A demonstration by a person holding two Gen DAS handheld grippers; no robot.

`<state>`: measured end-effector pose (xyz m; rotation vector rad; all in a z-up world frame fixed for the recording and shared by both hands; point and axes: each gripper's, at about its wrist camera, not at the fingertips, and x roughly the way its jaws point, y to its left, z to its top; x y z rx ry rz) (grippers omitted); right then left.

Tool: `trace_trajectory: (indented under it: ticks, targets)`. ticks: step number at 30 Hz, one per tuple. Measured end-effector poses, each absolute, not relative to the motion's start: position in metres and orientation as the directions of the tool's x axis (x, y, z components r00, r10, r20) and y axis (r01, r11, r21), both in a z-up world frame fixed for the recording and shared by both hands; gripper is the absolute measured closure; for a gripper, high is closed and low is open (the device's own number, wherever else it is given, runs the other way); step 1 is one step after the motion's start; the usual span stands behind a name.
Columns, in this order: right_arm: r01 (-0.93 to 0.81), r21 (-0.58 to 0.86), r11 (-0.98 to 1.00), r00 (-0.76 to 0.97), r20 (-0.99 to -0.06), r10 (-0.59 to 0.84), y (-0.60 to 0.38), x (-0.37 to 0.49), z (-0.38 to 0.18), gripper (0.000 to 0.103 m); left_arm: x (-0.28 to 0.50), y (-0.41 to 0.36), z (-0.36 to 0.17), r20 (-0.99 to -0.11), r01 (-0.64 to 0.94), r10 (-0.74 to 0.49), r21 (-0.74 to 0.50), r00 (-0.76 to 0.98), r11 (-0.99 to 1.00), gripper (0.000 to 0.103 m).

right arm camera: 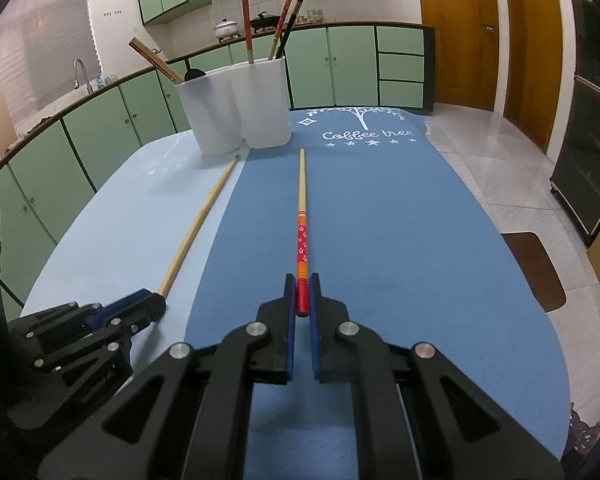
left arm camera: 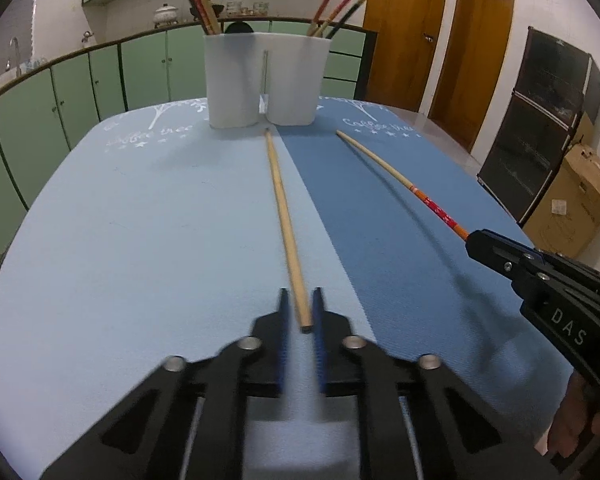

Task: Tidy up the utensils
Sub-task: 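Grasp the plain wooden chopstick with the left tool, then carry both chopsticks to the white holder and drop them in while both tools open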

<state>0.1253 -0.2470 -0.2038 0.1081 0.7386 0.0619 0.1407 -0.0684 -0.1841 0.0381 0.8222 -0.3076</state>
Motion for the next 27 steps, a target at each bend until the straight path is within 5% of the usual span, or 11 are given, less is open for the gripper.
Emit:
trace_trajectory:
  ticks: [14,27]
  targets:
    - [-0.048,0.056,0.997,0.764,-0.641,0.073,-0.249,0.122,-0.178,0.098,0.125,-0.055,-0.116,-0.620,0.293,-0.244,-0.023,0.746,0.956,0.096]
    - [-0.133,0.105,0.986,0.829,-0.533,0.168,-0.268,0.135,-0.076,0.098,0.139,-0.034,-0.010,-0.446,0.297,-0.287,-0.048,0.848,0.954,0.097]
